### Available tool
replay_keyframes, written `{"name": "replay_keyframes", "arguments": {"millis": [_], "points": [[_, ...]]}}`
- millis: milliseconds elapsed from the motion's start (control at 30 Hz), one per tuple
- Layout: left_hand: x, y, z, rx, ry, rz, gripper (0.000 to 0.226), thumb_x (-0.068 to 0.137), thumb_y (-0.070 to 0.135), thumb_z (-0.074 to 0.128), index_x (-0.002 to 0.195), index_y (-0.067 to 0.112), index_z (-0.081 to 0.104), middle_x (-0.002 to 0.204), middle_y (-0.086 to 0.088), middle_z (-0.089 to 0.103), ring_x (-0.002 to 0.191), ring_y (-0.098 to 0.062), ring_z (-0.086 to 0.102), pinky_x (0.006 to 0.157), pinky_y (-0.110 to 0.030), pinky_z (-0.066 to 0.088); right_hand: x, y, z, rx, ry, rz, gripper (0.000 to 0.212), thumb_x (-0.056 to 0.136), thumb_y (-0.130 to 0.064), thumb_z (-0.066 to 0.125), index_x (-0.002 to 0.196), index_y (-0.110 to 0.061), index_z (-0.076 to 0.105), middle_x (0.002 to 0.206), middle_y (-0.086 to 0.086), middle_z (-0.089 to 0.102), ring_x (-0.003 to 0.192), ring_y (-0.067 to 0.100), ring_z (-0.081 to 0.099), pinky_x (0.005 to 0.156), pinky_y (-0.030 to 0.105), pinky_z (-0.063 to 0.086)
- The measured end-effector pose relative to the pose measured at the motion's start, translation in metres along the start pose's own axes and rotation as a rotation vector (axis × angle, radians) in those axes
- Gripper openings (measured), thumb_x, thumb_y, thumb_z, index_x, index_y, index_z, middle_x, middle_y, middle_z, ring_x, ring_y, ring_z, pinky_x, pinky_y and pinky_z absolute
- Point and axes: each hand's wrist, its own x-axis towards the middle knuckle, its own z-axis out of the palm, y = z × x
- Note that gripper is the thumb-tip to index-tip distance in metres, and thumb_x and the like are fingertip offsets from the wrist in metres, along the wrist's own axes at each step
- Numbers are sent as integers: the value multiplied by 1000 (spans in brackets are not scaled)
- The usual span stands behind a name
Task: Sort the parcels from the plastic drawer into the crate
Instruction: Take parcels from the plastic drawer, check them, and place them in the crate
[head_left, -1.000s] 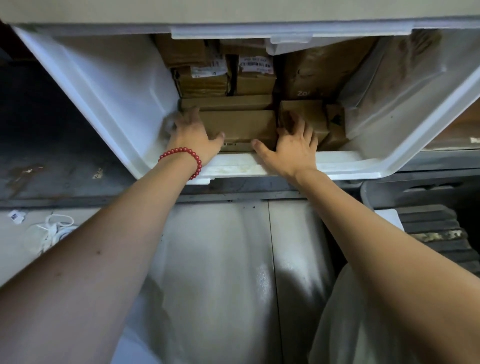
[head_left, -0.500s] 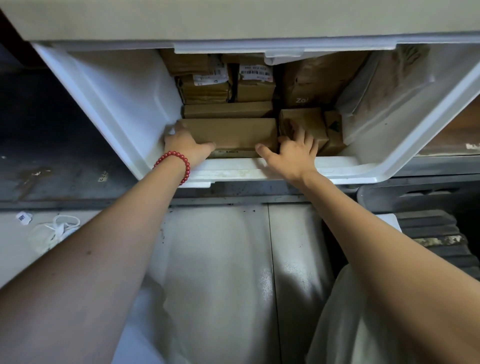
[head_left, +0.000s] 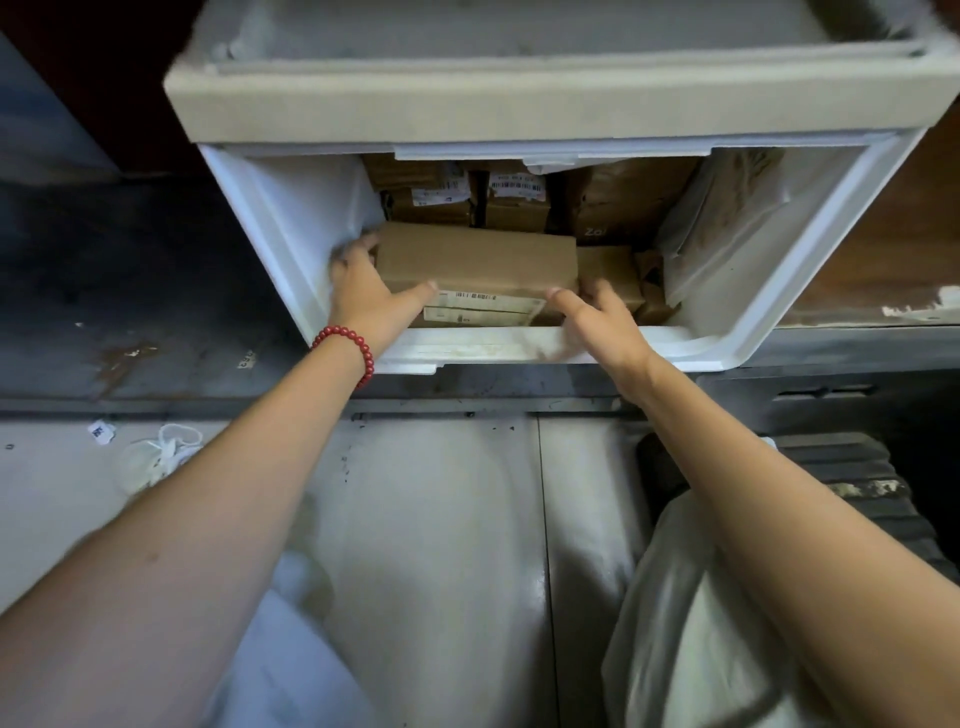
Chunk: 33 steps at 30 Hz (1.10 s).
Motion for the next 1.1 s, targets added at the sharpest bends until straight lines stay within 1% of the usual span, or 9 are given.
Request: {"name": "replay_keyframes", "arguments": {"millis": [100,167,233,367,533,700,800,900,1100], "points": [[-15,6,-14,-95,-5,27,94,73,36,79,148,15,25,147,-6,36,128,-19,45,107,-41,41,-13,-5,-8,124,6,-16,57,99,-30,51,146,-11,26,123,-4,47,95,0,51,75,3,41],[-29,11,-21,-110,-51,45,85,73,39,78,143,15,37,140,-5,47,124,-18,51,103,-40,44,-22,-8,-12,196,38,-24,56,99,-28,50,146,-11,26,120,-4,47,96,3,52,65,5,43],[-45,13,-25,-132,-101,82,73,73,39,78,136,18,47,132,-1,55,119,-15,54,102,-37,46,-31,-8,-16,250,65,-16,55,98,-29,51,144,-12,29,121,-2,49,99,5,52,69,10,39],[-76,16,-31,-163,-117,145,80,81,33,73,148,24,29,142,6,44,125,-6,41,101,-24,34,-49,-5,-21,289,81,12,53,95,-34,53,140,-15,33,123,1,51,108,12,51,91,26,38],[-109,20,-36,-172,-146,260,78,84,29,70,149,29,26,145,7,38,121,1,36,93,-15,32,-65,-11,-36,350,143,73,55,86,-34,55,135,-9,45,119,4,57,108,16,55,82,30,42],[-125,21,-28,-155,-140,301,81,84,30,71,149,33,23,140,7,32,128,-6,35,85,-2,31,-80,-15,-44,396,172,109,13,93,-21,49,102,-16,57,97,-2,57,104,15,51,86,33,42],[-122,22,-30,-246,-149,243,89,75,44,75,148,35,24,143,6,33,133,-14,38,102,-21,38,-87,-17,-46,412,178,100,26,95,-24,45,118,-19,55,111,-3,56,113,14,48,94,38,37],[-118,23,-34,-326,-139,137,94,68,57,74,147,37,27,140,9,42,129,-15,43,106,-43,41,-93,-18,-46,411,172,39,31,98,-24,34,83,-24,60,93,-6,61,94,7,52,94,37,29],[-108,15,-38,-347,-55,-31,93,73,47,77,146,24,25,142,2,47,123,-13,46,105,-37,38,-99,-19,-48,469,139,40,26,97,-31,36,83,-26,57,105,-4,63,110,14,52,94,34,25]]}}
